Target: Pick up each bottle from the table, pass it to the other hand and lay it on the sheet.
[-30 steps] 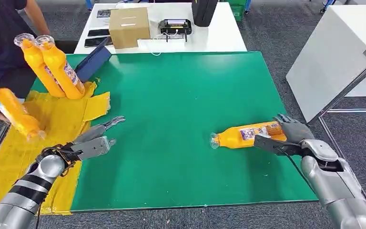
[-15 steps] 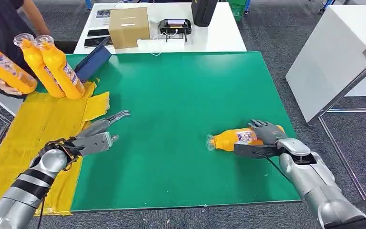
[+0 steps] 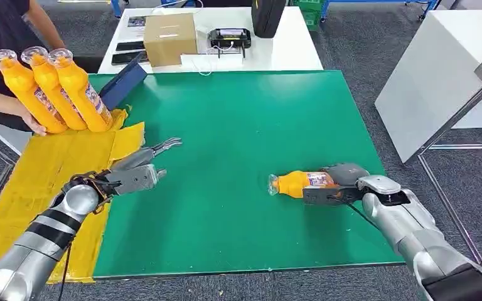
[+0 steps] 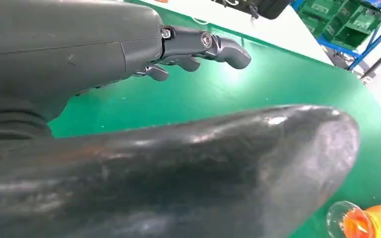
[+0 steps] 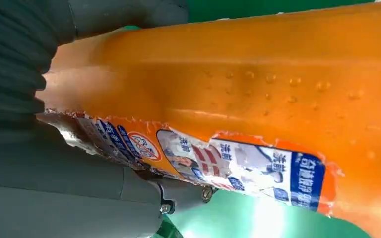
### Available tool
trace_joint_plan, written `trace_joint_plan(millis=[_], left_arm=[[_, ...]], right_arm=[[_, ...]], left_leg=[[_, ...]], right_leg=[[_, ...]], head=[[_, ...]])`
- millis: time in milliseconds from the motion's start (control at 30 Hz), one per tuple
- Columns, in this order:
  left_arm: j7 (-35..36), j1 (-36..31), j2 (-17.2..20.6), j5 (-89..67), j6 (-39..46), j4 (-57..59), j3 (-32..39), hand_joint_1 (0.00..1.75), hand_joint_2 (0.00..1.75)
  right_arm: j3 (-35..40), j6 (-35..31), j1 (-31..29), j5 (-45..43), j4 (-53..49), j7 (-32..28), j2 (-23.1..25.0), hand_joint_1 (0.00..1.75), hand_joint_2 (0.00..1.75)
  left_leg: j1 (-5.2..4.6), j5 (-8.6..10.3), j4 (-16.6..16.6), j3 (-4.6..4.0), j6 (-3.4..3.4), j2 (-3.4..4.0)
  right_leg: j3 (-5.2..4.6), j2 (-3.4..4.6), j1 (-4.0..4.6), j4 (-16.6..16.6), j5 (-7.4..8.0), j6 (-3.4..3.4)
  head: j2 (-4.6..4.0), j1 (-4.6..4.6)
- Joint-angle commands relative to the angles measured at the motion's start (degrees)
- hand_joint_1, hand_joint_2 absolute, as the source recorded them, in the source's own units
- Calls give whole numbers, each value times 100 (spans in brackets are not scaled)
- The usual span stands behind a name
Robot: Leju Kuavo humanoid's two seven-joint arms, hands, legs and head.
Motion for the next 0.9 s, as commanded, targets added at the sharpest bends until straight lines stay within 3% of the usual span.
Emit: trace_joint_plan(millis=[33,133,233,333,367,433,467,533,633,900], left_arm=[[34,-359,-151,14,-42,431,-288,0,0],[34,-359,-151,14,-42,431,-288,0,0],[133,8,-31,424,-170,179,-8,0,0],[226,992,221,1394,-589,-730,684,0,0],[269,1332,148,1699,-686,-1110,953,0,0],[455,1701,-328,2187,-759,-1607,1360,0,0],[661,1847,-677,2486,-779,-1904,1484,0,175],[1110,1887,-1128,2814,-452,-2238,1433,0,175],[1136,1878,-1479,2732,-41,-2634,1207,0,175],[895,2040,-1782,2405,392,-3083,817,0,175]], right_arm=[[403,166,265,1,445,28,60,175,175],[403,166,265,1,445,28,60,175,175],[-437,-438,496,-811,129,366,408,175,175],[-2161,-850,1440,-2826,-1798,517,1349,175,175],[-2401,-871,1883,-3449,-2832,550,1691,175,175],[-2252,-1152,2279,-3657,-3914,689,1937,175,175],[-2141,-1253,2405,-3873,-4327,753,2080,175,175],[-1887,-1489,2457,-3986,-4649,793,2196,175,175],[-1633,-1611,2427,-4030,-4777,764,2301,175,175],[-1305,-1732,2518,-4053,-4665,677,2415,175,175]], left_leg=[[16,1,-3,9,-9,-27],[13,1,-3,9,-8,-25],[9,-1,-7,13,-7,-8],[16,-6,-27,38,-16,18],[15,-11,-26,38,-18,45],[15,-19,-16,26,-22,54],[22,-26,-16,29,-29,63],[29,-46,-1,22,-51,64],[27,-21,10,-42,-37,-10],[8,-11,0,-67,-28,-24]], right_leg=[[24,1,13,-15,-1,-11],[23,0,10,-12,-2,-10],[21,9,7,-12,0,-8],[43,51,13,-31,4,-19],[38,75,13,-27,7,-19],[24,83,15,-10,3,-20],[26,94,22,-11,-2,-24],[7,108,30,8,-13,-25],[-40,22,23,13,-21,-15],[-50,6,9,3,-17,-19]], head=[[0,0],[0,0],[0,0],[0,2],[0,0],[0,9],[0,4],[0,-9],[0,-7],[0,0]])
